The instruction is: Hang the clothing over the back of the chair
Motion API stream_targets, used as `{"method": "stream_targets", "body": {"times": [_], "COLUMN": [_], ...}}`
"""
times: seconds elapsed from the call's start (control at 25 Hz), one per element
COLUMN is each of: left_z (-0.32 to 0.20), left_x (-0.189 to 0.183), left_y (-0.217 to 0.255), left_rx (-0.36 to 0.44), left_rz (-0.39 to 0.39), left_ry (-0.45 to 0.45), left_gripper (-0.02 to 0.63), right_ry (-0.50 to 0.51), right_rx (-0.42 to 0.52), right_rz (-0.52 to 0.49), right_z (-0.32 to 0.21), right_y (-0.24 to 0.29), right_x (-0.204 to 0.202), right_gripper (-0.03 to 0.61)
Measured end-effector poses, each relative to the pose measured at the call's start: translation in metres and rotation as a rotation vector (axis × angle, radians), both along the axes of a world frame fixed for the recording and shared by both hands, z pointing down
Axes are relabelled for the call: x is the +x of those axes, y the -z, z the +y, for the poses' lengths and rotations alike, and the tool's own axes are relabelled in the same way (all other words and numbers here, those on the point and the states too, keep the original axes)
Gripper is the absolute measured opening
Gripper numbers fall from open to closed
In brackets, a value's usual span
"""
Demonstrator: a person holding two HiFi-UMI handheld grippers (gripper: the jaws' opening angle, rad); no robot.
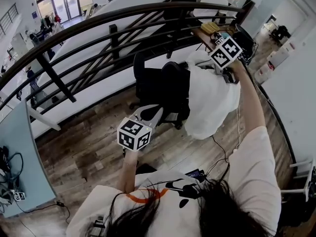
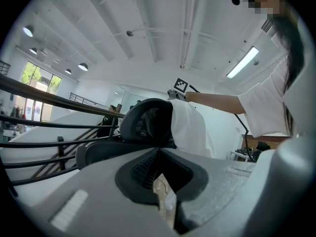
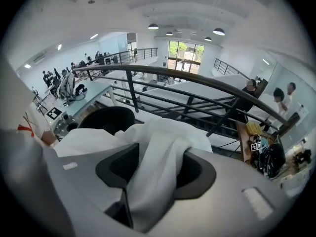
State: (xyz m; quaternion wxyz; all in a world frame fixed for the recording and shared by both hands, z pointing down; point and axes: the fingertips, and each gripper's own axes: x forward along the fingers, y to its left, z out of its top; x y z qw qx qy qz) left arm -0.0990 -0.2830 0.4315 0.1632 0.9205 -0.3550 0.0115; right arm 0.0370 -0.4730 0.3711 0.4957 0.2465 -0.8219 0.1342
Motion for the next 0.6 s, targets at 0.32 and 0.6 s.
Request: {"method": "stream_targets", "body": {"times": [0.32, 0.6], "left_z": [-0.008, -0.010], "left_x": [-0.005, 0.001], "left_y": [-0.003, -0.005], "left_rx": [-0.012, -0.021], "left_rz": [-0.004, -0.007], "left_ry": [0.011, -0.003], "left_gripper": [0.000, 0.000], "right_ry": [-0.044, -0.008], "right_rx": [-0.050, -0.021], "right_rz": [-0.214, -0.118], "right_z": [0.003, 0.005], "right_y": [0.026, 0.035], "right_x": [0.007, 0.024], "right_gripper": [0.401, 0.423]}}
